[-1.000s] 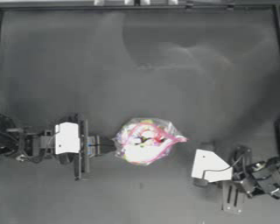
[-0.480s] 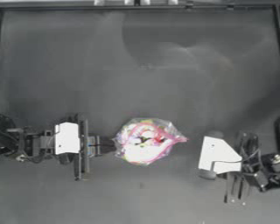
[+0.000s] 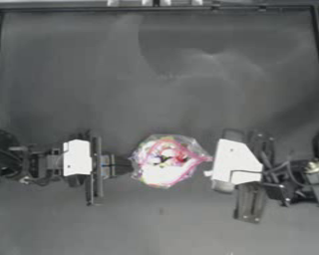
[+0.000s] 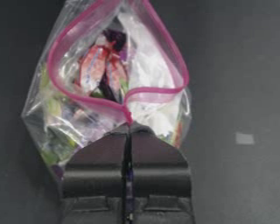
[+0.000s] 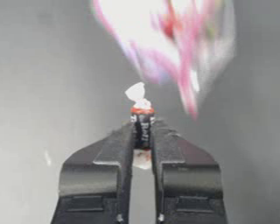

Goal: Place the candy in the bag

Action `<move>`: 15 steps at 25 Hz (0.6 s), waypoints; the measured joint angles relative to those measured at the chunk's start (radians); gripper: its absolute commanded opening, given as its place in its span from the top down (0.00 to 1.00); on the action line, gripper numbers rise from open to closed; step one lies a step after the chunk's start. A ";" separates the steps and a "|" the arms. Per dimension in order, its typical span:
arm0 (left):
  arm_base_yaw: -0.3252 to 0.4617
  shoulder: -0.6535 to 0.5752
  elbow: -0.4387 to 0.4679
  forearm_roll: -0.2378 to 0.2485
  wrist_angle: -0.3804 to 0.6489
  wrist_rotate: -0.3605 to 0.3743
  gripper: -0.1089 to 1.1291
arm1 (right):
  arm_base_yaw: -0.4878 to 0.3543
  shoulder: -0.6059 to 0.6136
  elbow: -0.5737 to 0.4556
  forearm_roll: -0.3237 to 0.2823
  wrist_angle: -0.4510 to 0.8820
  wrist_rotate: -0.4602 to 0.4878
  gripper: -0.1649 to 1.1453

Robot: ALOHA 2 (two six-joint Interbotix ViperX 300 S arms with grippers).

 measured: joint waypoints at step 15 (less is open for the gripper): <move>0.000 0.009 -0.005 0.002 -0.002 0.002 0.82 | -0.121 0.166 -0.091 -0.011 -0.155 -0.104 0.55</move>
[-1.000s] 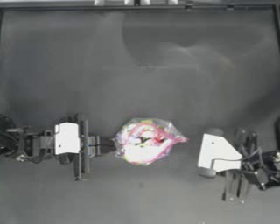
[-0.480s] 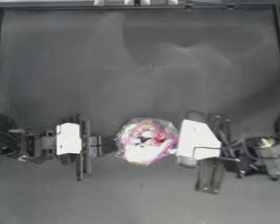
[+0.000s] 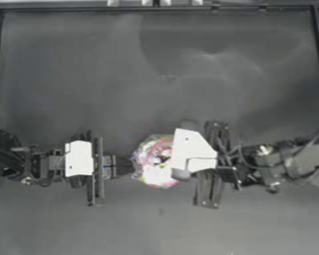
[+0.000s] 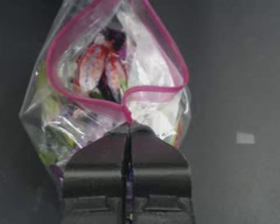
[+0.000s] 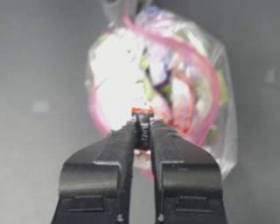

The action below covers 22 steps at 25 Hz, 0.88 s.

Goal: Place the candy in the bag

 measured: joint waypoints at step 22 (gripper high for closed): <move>0.000 0.000 0.000 -0.002 0.000 0.000 0.82 | -0.040 0.109 -0.002 -0.023 -0.089 0.000 0.53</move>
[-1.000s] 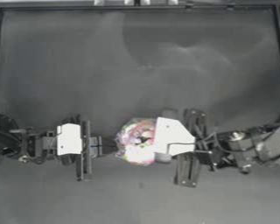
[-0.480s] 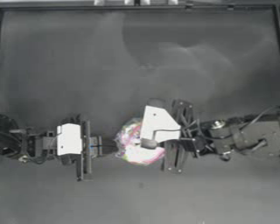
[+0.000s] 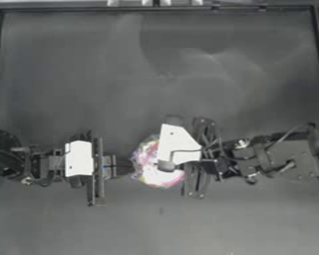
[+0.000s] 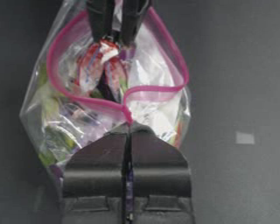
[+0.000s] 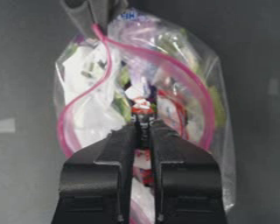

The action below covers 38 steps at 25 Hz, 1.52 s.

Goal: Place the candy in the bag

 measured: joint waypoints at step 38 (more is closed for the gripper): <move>0.015 -0.035 0.015 0.002 -0.034 0.026 0.82 | 0.064 -0.146 -0.023 -0.012 0.104 0.002 0.14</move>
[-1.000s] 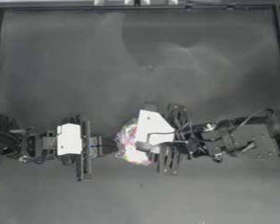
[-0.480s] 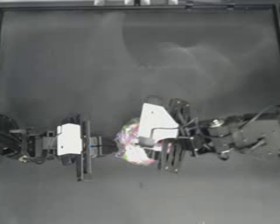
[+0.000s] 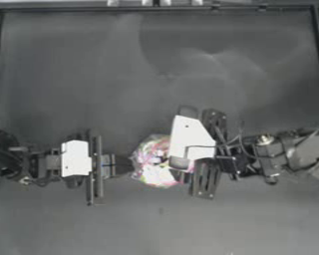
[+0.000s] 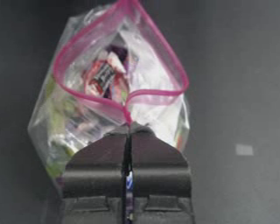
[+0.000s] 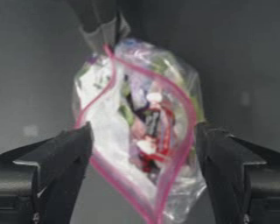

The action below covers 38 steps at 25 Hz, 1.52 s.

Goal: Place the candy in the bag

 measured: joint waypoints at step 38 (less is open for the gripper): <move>0.015 -0.218 0.106 -0.002 0.020 0.038 0.82 | 0.034 -0.092 0.037 -0.006 0.032 0.015 0.14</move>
